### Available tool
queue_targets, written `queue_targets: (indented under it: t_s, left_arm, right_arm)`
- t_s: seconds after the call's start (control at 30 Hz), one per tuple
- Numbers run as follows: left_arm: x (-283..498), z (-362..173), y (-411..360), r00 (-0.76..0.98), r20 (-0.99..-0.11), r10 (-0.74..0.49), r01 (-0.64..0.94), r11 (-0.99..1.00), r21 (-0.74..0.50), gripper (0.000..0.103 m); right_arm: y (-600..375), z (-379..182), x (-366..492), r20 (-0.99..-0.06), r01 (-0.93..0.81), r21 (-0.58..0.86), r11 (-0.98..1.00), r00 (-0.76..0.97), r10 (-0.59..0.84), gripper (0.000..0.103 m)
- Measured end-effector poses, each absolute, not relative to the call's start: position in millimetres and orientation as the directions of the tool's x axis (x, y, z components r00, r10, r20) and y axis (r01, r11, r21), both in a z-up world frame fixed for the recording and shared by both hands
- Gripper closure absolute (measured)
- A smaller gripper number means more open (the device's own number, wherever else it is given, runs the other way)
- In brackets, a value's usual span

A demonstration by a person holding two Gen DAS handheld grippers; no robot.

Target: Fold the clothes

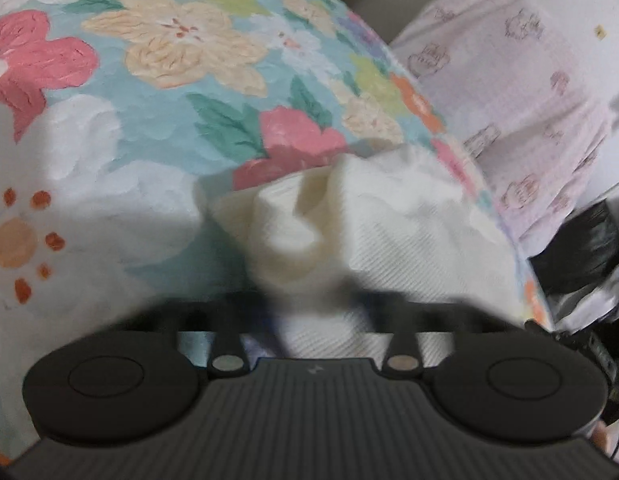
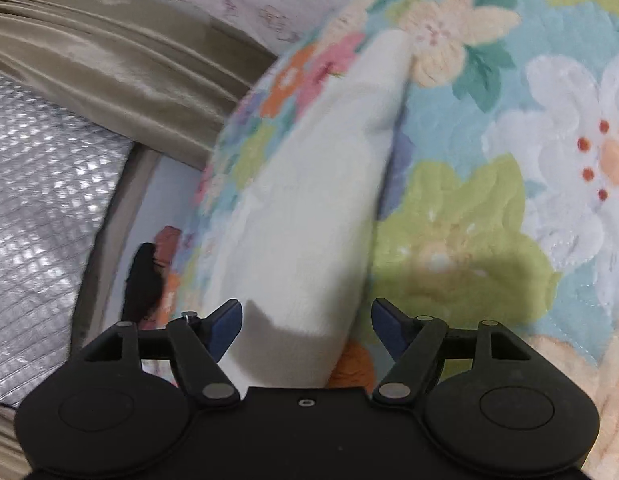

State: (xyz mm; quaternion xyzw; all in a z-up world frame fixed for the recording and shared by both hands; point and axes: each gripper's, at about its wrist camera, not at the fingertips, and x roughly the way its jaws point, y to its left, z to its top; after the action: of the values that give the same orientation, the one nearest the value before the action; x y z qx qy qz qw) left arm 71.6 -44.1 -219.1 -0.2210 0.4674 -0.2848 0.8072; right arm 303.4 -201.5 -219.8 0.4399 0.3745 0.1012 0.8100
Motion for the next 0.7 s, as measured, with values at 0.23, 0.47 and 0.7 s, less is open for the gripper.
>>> queue_targets:
  t_s: [0.23,0.47,0.7]
  left_arm:
    - [73,-202,-47,0.387,-0.635,-0.668,0.368,0.744,-0.558,0.095]
    - [77,-212,-35,0.345,-0.660,-0.667,0.356,0.744,-0.565,0.054]
    - [92,-214,-61,0.372,-0.645,-0.667,0.431,0.740,-0.516,0.034]
  right_arm:
    - [-179,-211,306,-0.539,0.130,0.758,0.640,0.677,0.501,0.027]
    - [-174,-201,316,-0.609,0.179,0.695,0.696,0.662,0.438,0.027]
    - [-193,-209,339,-0.617,0.201,0.695,0.691,0.661,0.428,0.024]
